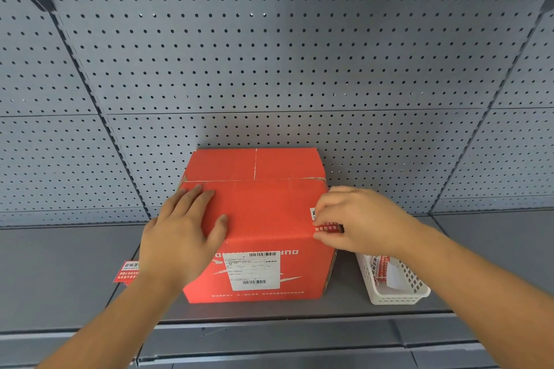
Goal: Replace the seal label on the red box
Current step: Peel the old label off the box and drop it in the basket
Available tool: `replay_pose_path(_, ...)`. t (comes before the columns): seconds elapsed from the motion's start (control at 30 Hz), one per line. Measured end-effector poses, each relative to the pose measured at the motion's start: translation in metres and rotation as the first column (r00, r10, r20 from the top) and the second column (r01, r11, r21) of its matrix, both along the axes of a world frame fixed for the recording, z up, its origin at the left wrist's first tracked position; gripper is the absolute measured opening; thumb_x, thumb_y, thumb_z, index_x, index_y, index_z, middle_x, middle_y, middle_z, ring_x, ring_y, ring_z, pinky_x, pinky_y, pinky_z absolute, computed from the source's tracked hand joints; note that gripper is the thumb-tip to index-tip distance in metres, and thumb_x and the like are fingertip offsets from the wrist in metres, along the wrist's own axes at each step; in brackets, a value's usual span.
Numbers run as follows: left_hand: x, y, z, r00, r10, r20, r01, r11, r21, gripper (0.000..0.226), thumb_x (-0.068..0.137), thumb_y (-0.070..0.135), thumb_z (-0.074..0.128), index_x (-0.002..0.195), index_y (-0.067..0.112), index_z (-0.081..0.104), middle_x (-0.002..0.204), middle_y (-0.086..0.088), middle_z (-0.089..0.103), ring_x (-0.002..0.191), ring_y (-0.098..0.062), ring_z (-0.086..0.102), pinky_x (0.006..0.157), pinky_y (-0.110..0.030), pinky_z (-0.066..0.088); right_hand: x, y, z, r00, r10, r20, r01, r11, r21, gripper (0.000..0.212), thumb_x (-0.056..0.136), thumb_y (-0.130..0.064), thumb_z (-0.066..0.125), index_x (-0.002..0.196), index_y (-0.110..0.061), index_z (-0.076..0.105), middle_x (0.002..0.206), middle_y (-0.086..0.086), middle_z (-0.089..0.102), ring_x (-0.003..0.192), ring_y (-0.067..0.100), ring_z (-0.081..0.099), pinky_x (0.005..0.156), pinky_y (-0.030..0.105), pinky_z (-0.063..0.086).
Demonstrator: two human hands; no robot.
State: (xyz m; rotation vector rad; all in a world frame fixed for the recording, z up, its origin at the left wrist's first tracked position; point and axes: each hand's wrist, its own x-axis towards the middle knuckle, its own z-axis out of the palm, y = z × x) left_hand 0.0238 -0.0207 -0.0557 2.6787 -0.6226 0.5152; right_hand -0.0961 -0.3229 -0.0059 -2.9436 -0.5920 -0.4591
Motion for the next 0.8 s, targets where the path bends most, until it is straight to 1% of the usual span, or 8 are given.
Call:
replay_pose_path(0.13, 0.000, 0.000, 0.000, 1.000, 0.000, 0.007, 0.000, 1.000, 0.001, 0.065, 0.091, 0.067, 0.037, 0.141, 0.030, 0.057, 0.151, 0.006, 0.055, 0.145, -0.020, 0.042, 0.097, -0.056, 0.051, -0.001, -0.001, -0.003, 1.000, -0.030, 0.005, 0.030, 0.999, 0.045, 0.024, 0.091, -0.044, 0.060, 0.093, -0.030, 0.079, 0.095, -0.017, 0.070, 0.093, 0.008, 0.061, 0.069, 0.034, 0.057)
replay_pose_path(0.3, 0.001, -0.001, -0.001, 1.000, 0.003, 0.017, -0.003, 1.000, -0.006, 0.065, 0.091, 0.066, 0.038, 0.140, 0.028, 0.058, 0.150, 0.005, 0.057, 0.143, -0.022, 0.044, 0.095, -0.057, 0.052, -0.006, 0.000, -0.008, 0.998, -0.069, 0.011, 0.068, 0.993, 0.098, 0.023, 0.090, -0.043, 0.062, 0.095, -0.029, 0.080, 0.097, -0.017, 0.071, 0.095, 0.008, 0.061, 0.067, 0.033, 0.057)
replay_pose_path(0.37, 0.000, -0.001, -0.002, 1.000, 0.001, 0.021, -0.001, 1.000, -0.007, 0.064, 0.091, 0.065, 0.039, 0.139, 0.028, 0.059, 0.150, 0.004, 0.057, 0.143, -0.022, 0.045, 0.094, -0.058, 0.053, -0.007, -0.002, -0.008, 0.997, -0.072, -0.003, 0.072, 0.988, 0.135, 0.018, 0.091, -0.037, 0.064, 0.093, -0.028, 0.079, 0.096, -0.016, 0.071, 0.095, 0.007, 0.061, 0.071, 0.032, 0.056)
replay_pose_path(0.47, 0.000, -0.001, -0.002, 1.000, -0.002, 0.028, 0.002, 1.000, -0.012, 0.064, 0.091, 0.065, 0.039, 0.139, 0.028, 0.059, 0.149, 0.004, 0.057, 0.142, -0.023, 0.045, 0.093, -0.058, 0.054, -0.008, -0.007, -0.014, 0.994, -0.112, -0.020, 0.113, 0.949, 0.296, 0.013, 0.094, -0.026, 0.067, 0.095, -0.023, 0.079, 0.098, -0.014, 0.071, 0.093, 0.006, 0.062, 0.082, 0.031, 0.054)
replay_pose_path(0.53, 0.000, -0.001, -0.002, 1.000, 0.001, 0.026, 0.000, 1.000, -0.013, 0.064, 0.091, 0.065, 0.039, 0.140, 0.028, 0.058, 0.150, 0.005, 0.057, 0.142, -0.023, 0.045, 0.093, -0.058, 0.054, -0.012, -0.015, -0.023, 0.981, -0.189, -0.049, 0.190, 0.864, 0.466, 0.013, 0.094, -0.016, 0.066, 0.099, -0.021, 0.077, 0.099, -0.012, 0.070, 0.089, 0.010, 0.065, 0.080, 0.031, 0.054)
replay_pose_path(0.6, 0.000, -0.001, -0.002, 1.000, 0.006, 0.025, -0.006, 1.000, -0.012, 0.064, 0.091, 0.065, 0.038, 0.140, 0.029, 0.058, 0.150, 0.005, 0.057, 0.142, -0.022, 0.044, 0.093, -0.058, 0.053, -0.018, -0.021, -0.032, 0.969, -0.234, -0.079, 0.238, 0.803, 0.546, 0.018, 0.094, -0.012, 0.065, 0.105, -0.023, 0.075, 0.101, -0.012, 0.069, 0.089, 0.013, 0.066, 0.078, 0.032, 0.053)
replay_pose_path(0.73, 0.000, -0.001, -0.001, 1.000, 0.007, 0.024, -0.007, 1.000, -0.008, 0.064, 0.091, 0.065, 0.038, 0.140, 0.029, 0.058, 0.149, 0.005, 0.058, 0.142, -0.022, 0.045, 0.094, -0.057, 0.053, -0.025, -0.014, -0.038, 0.978, -0.206, 0.007, 0.181, 0.872, 0.455, 0.018, 0.094, -0.026, 0.068, 0.110, -0.022, 0.075, 0.113, -0.012, 0.068, 0.105, 0.007, 0.063, 0.093, 0.029, 0.050)
replay_pose_path(0.8, -0.001, -0.002, -0.001, 1.000, 0.008, 0.024, -0.008, 1.000, -0.008, 0.064, 0.091, 0.065, 0.038, 0.140, 0.029, 0.058, 0.150, 0.005, 0.057, 0.142, -0.022, 0.045, 0.094, -0.057, 0.053, -0.023, -0.007, -0.031, 0.987, -0.150, 0.056, 0.122, 0.932, 0.342, 0.018, 0.091, -0.032, 0.072, 0.106, -0.023, 0.078, 0.110, -0.012, 0.071, 0.105, 0.010, 0.062, 0.092, 0.027, 0.050)
